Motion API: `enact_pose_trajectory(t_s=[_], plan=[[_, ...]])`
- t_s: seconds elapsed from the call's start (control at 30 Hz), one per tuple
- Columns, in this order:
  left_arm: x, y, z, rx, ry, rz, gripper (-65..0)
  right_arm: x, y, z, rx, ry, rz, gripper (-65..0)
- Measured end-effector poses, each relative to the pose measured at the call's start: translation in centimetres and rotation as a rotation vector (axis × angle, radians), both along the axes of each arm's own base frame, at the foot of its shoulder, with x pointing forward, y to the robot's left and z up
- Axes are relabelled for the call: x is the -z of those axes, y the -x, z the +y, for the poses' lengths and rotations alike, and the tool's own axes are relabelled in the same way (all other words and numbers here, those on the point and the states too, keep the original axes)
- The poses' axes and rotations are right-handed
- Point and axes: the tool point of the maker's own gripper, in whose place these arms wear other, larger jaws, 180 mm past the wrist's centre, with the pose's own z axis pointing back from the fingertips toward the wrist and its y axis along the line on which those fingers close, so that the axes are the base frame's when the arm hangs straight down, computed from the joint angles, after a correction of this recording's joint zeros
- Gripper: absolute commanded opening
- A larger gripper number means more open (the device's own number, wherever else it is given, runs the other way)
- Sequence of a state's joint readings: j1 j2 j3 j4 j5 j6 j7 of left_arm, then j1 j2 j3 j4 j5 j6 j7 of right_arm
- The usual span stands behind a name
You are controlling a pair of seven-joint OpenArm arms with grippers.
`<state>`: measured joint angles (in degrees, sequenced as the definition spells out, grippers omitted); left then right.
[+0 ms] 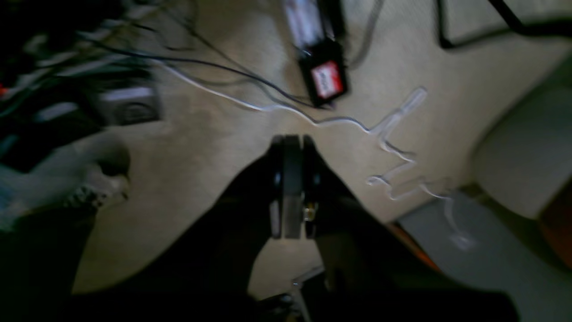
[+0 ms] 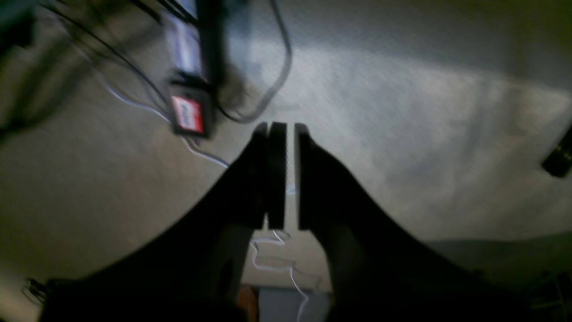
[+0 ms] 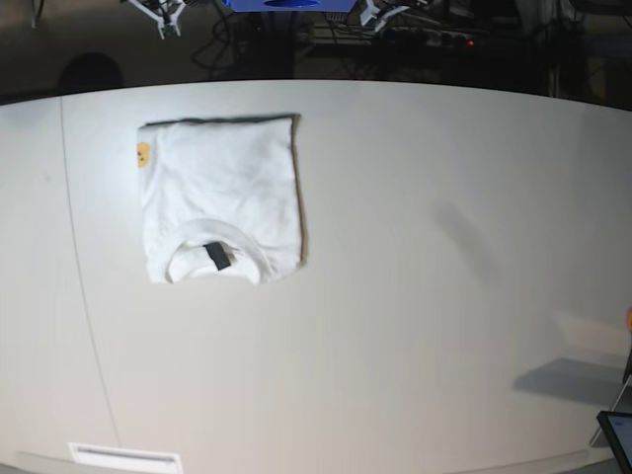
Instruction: Fold the T-shirt properly
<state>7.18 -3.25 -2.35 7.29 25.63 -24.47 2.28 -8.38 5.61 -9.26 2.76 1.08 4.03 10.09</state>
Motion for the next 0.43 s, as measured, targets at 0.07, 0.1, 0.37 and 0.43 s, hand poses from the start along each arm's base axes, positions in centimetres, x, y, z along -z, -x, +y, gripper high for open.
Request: enact_pose_trajectory(t_s=[0.07,0.1,0.37,0.43], plan=[[-0.1,0.1,-0.8,-0.005,0.019,0.004,-65.0,0.0,-0.7,0.2,0.0,-0.003,-0.015,-60.6],[-0.1,-0.1,-0.8,-0.005,0.02,-0.001,-65.0,0.1,-0.9,0.1,0.0,-0.001,-0.022,-60.6],[0.2,-2.5,0.5,-0.006,-0.011,-0.066,-65.0,0.0,-0.7,0.1,-0.005,-0.001,-0.019,-60.8],[0.2,-2.6,0.1,-0.008,-0.005,-0.067,-65.0,0.0,-0.7,0.2,-0.007,-0.002,-0.019,-60.8]])
